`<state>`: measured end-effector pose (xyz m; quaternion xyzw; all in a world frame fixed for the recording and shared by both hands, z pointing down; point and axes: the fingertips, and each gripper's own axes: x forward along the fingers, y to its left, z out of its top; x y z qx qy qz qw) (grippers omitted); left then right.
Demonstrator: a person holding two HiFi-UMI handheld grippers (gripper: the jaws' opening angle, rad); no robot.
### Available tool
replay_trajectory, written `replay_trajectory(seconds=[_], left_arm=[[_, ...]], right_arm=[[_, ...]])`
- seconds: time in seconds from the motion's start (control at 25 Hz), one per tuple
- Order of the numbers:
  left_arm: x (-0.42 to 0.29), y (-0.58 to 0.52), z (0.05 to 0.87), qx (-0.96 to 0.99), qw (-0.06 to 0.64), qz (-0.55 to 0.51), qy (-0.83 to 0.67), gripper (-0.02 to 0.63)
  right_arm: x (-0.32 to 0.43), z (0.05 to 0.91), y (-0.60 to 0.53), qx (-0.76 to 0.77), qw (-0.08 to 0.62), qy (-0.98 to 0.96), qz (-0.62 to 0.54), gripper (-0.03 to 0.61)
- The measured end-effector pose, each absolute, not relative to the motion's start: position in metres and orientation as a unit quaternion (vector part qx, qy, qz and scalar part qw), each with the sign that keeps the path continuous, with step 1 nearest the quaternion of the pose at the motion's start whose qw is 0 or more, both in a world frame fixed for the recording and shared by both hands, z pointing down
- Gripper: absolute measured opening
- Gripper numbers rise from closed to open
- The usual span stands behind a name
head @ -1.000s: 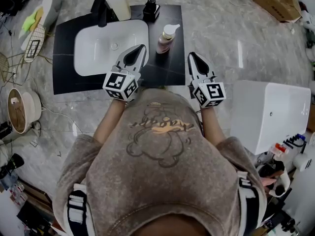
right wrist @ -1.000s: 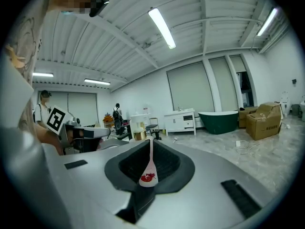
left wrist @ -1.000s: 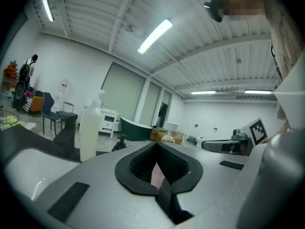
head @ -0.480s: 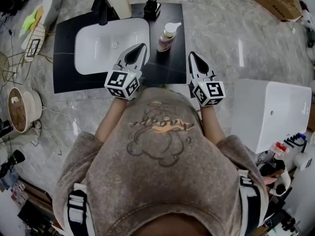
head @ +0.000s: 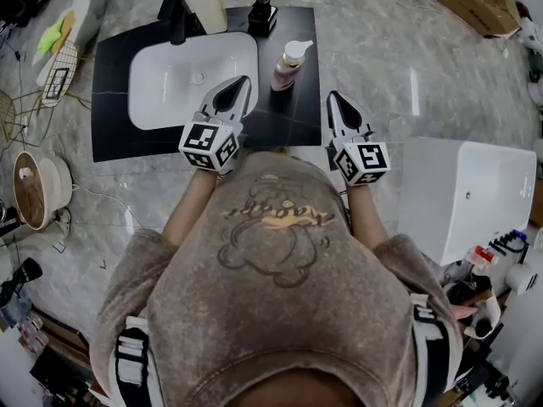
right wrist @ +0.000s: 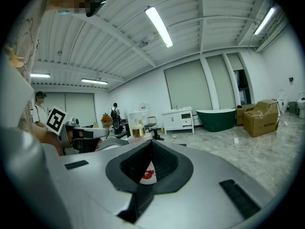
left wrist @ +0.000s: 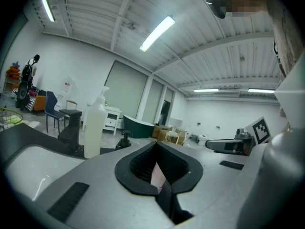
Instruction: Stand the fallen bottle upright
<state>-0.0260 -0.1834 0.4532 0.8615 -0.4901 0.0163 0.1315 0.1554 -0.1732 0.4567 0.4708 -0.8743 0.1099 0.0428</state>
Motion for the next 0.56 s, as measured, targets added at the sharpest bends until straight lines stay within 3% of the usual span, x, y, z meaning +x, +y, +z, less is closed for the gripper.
replay_trajectory(seconds=[0.56], left_arm=[[-0.0197,-0.1853,0.4574,0.866,0.137,0.024,-0.48,0.02]], right_arm=[[0.1562,0.4588,-0.1779,0.466,0.041,-0.876,0.115,0.0]])
